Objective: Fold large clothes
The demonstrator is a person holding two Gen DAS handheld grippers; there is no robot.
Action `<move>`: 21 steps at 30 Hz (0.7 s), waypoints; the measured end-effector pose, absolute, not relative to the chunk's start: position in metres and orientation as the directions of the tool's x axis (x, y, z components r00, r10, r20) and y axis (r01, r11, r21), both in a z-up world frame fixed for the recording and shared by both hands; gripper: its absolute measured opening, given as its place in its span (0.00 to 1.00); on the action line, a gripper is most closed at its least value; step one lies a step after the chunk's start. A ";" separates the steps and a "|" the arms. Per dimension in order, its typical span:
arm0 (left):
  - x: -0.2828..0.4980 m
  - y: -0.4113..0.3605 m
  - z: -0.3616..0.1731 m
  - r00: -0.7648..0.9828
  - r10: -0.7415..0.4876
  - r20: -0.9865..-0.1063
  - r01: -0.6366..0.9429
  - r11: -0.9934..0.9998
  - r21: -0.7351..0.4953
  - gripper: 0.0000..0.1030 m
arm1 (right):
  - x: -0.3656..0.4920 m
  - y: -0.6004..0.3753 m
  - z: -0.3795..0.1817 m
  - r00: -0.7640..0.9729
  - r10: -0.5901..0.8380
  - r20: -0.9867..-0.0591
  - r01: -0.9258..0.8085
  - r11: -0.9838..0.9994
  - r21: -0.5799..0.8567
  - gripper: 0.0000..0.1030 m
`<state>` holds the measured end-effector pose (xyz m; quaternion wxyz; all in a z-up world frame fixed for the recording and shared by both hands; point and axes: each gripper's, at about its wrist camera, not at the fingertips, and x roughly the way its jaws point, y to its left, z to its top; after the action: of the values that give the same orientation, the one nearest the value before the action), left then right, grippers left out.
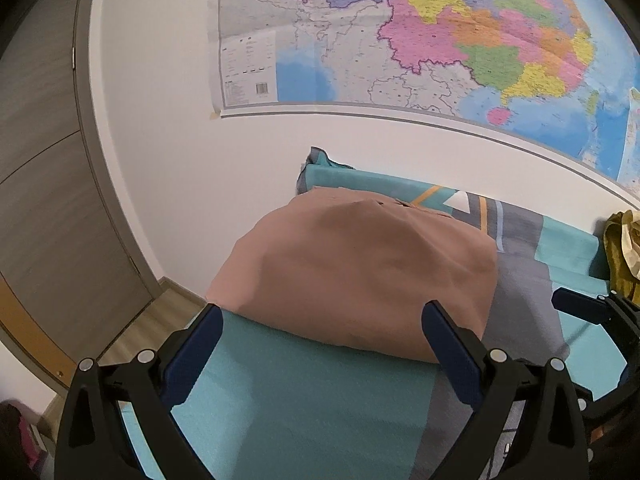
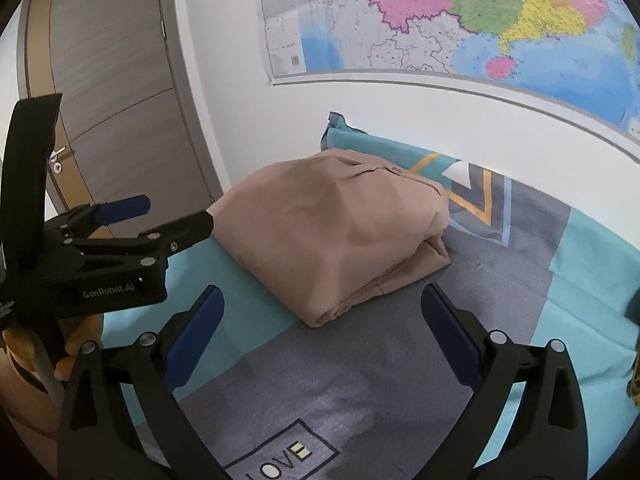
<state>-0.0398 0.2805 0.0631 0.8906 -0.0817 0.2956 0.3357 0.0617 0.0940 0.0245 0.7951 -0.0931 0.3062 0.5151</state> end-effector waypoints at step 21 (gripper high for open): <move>-0.051 0.259 0.065 0.613 0.553 -0.564 -0.646 0.762 0.045 0.93 | 0.047 0.073 0.029 0.292 0.770 -0.567 -0.878 0.451 0.161 0.94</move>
<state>-0.0511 0.2593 0.0648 0.8944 -0.0815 0.2847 0.3353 0.0475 0.0725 0.0288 0.7985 -0.0909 0.2964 0.5161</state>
